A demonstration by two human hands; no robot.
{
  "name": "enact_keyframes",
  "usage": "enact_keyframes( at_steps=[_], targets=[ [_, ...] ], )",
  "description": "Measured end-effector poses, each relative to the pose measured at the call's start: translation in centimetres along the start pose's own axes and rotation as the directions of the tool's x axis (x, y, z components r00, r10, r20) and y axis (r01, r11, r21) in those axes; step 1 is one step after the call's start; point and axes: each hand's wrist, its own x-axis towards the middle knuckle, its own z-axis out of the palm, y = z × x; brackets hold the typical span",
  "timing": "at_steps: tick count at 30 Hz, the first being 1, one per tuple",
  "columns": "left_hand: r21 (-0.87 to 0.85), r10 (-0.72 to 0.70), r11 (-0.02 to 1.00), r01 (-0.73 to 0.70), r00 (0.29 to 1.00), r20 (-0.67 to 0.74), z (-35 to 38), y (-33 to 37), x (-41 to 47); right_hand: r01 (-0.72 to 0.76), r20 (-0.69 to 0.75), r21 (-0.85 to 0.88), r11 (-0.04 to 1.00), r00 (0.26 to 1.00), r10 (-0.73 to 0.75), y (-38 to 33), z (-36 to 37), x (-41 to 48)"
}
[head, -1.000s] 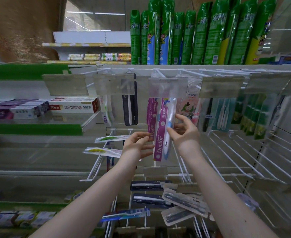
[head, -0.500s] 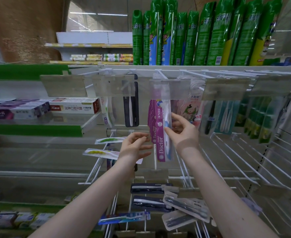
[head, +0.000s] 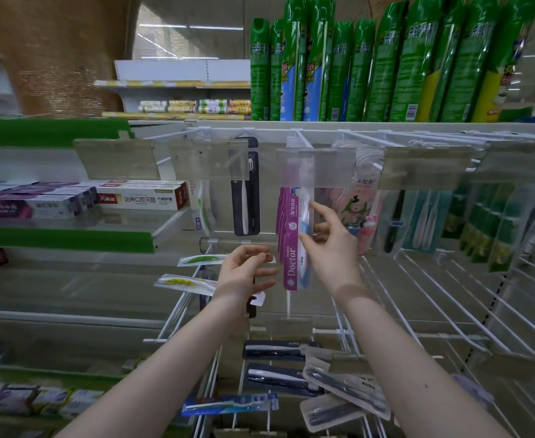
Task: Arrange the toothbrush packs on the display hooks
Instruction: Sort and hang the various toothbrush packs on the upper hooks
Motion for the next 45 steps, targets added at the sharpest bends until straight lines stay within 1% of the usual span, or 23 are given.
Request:
enact_keyframes(
  at_steps=[5, 14, 20, 27, 31, 36, 38, 40, 43, 45],
  targets=[
    [-0.013, -0.013, 1.000, 0.013, 1.000, -0.002, 0.0, 0.0, -0.2, 0.010, -0.008, -0.056, 0.998, 1.000, -0.010, 0.8, 0.2, 0.0],
    [0.002, -0.020, 1.000, 0.020, 1.000, 0.006, 0.5, -0.6, -0.7, -0.026, -0.005, -0.138, 0.990, 1.000, 0.026, 1.2, -0.4, -1.3],
    [0.002, -0.056, 0.998, 0.056, 0.998, -0.015, 1.1, -1.0, -1.2, -0.048, 0.014, -0.125, 0.991, 0.999, 0.050, 1.3, -0.4, -2.4],
    [0.009, -0.107, 0.994, 0.108, 0.990, -0.097, 0.7, -2.1, -1.8, -0.048, 0.070, -0.084, 0.995, 0.996, 0.054, 2.0, 0.4, -4.0],
    [-0.006, -0.132, 0.991, 0.133, 0.976, -0.172, -0.8, -2.8, -2.5, -0.052, 0.162, -0.076, 0.996, 0.985, 0.064, 2.4, 1.7, -5.1],
    [0.017, -0.067, 0.997, 0.072, 0.977, -0.201, -4.2, -2.8, -2.2, -0.041, 0.230, -0.075, 0.996, 0.971, 0.057, 1.9, 4.4, -5.8],
    [0.008, -0.015, 1.000, 0.017, 0.976, -0.218, -5.7, -2.2, -1.5, -0.028, 0.265, -0.077, 0.997, 0.963, 0.048, 1.5, 5.9, -5.8],
    [0.029, 0.051, 0.999, -0.045, 0.971, -0.232, -7.7, -1.7, -0.3, 0.002, 0.314, -0.119, 0.993, 0.949, 0.035, 1.0, 7.7, -5.7],
    [0.122, 0.146, 0.985, -0.124, 0.971, -0.192, -10.2, -1.6, 1.4, 0.044, 0.365, -0.203, 0.978, 0.930, 0.034, 0.6, 10.1, -5.3],
    [0.246, 0.205, 0.954, -0.169, 0.971, -0.126, -12.0, -2.0, 3.1, 0.050, 0.357, -0.269, 0.962, 0.933, 0.051, 0.3, 12.1, -4.7]
  ],
)
